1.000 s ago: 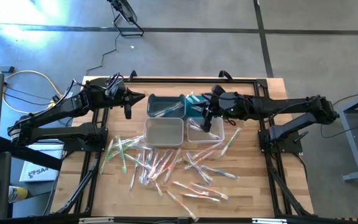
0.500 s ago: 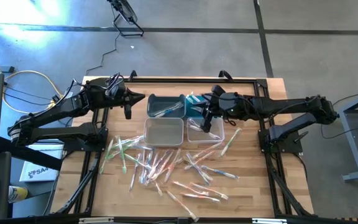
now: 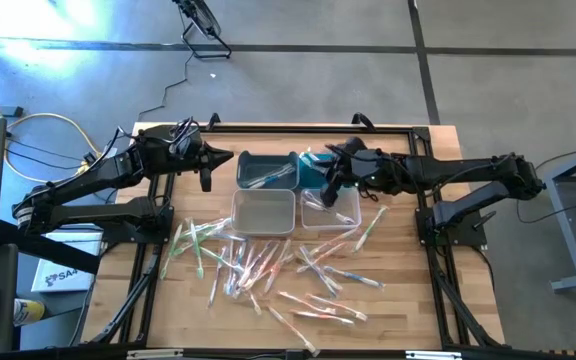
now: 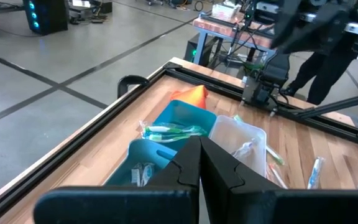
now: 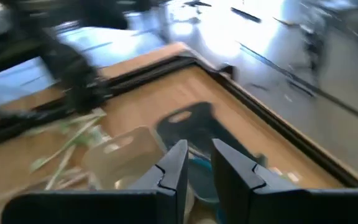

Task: Pick & Place Toothbrushes
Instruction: Put the green toothbrush into the blue bin

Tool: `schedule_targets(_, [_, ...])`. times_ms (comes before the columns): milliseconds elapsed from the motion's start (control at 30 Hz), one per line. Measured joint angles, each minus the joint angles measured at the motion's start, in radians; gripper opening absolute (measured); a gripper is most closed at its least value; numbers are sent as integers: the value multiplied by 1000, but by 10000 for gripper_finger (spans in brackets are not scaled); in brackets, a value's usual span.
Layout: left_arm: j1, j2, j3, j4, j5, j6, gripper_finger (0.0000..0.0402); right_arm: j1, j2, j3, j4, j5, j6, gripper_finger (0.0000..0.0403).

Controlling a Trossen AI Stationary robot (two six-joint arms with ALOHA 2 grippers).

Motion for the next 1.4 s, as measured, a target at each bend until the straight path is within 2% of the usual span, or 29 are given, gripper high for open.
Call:
schedule_targets(167, [0, 0, 0, 0, -3, 0, 0, 0, -54, 0, -174, 169, 218, 44])
schedule_targets(300, [0, 0, 0, 0, -4, 0, 0, -4, -96, 0, -409, 225, 514, 26])
schedule_targets(433, [0, 0, 0, 0, -6, 0, 0, -7, -109, 0, -622, 219, 784, 15])
schedule_targets(700, [0, 0, 0, 0, -6, 0, 0, -14, -108, 0, -880, 128, 1136, 13])
schedule_targets(867, [0, 0, 0, 1, -6, 0, 0, -14, -108, 0, -1010, 84, 1216, 13])
schedule_targets(1067, [0, 0, 0, 8, -6, 0, 0, -14, -73, 0, -1085, 88, 1202, 24])
schedule_targets(1267, [0, 0, 0, 8, -5, 0, 0, -14, -6, 0, -1098, 91, 1193, 97])
schedule_targets(1400, [0, 0, 0, 7, -5, 0, 0, -19, 36, 0, -1099, 80, 1264, 148])
